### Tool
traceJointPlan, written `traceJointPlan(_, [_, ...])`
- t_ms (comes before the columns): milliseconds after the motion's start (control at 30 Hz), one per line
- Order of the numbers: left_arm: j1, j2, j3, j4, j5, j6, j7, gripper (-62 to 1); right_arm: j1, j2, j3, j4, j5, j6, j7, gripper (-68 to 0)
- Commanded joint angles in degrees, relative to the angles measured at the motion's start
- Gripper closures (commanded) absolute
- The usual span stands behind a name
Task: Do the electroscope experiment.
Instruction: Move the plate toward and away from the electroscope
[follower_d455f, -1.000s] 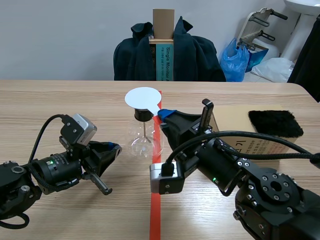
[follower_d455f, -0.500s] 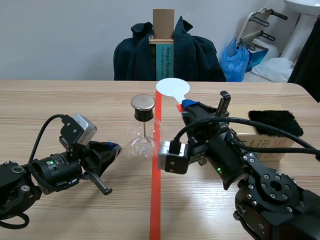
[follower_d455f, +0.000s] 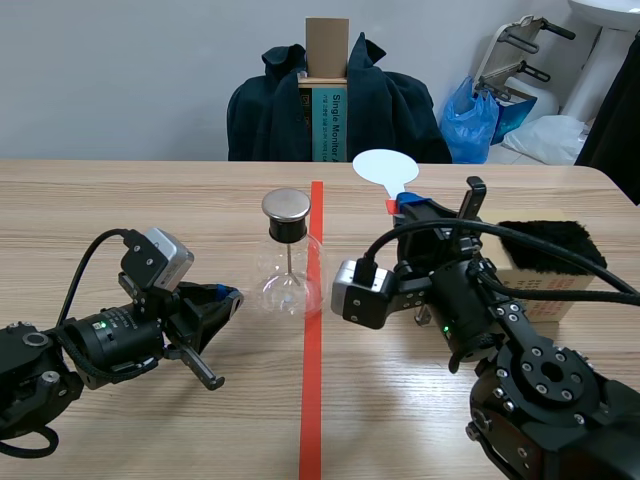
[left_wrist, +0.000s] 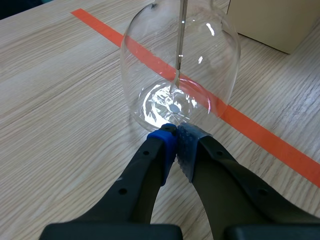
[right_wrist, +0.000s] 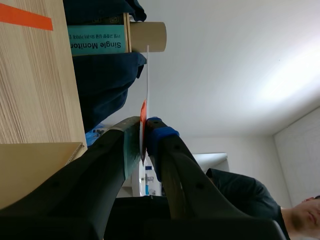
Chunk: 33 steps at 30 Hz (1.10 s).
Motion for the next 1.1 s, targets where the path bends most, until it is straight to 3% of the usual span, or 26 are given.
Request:
traceJointPlan(0, [-0.8,0.0,-0.1,0.9,-0.5,0.0,-0.6,-3.2,0.9,0.8,0.2,0.9,0.2,-0.7,1.5,-0.7])
traceJointPlan(567, [-0.8,0.0,-0.1,0.9,-0.5,0.0,-0.6,-3.2,0.9,0.8,0.2,0.9,0.2,-0.7,19.9,-0.7])
traceJointPlan(1067, [-0.8,0.0,-0.1,0.9,-0.5,0.0,-0.6,-3.2,0.9,0.8,0.2,0.9,0.2,-0.7,26.7,-0.7])
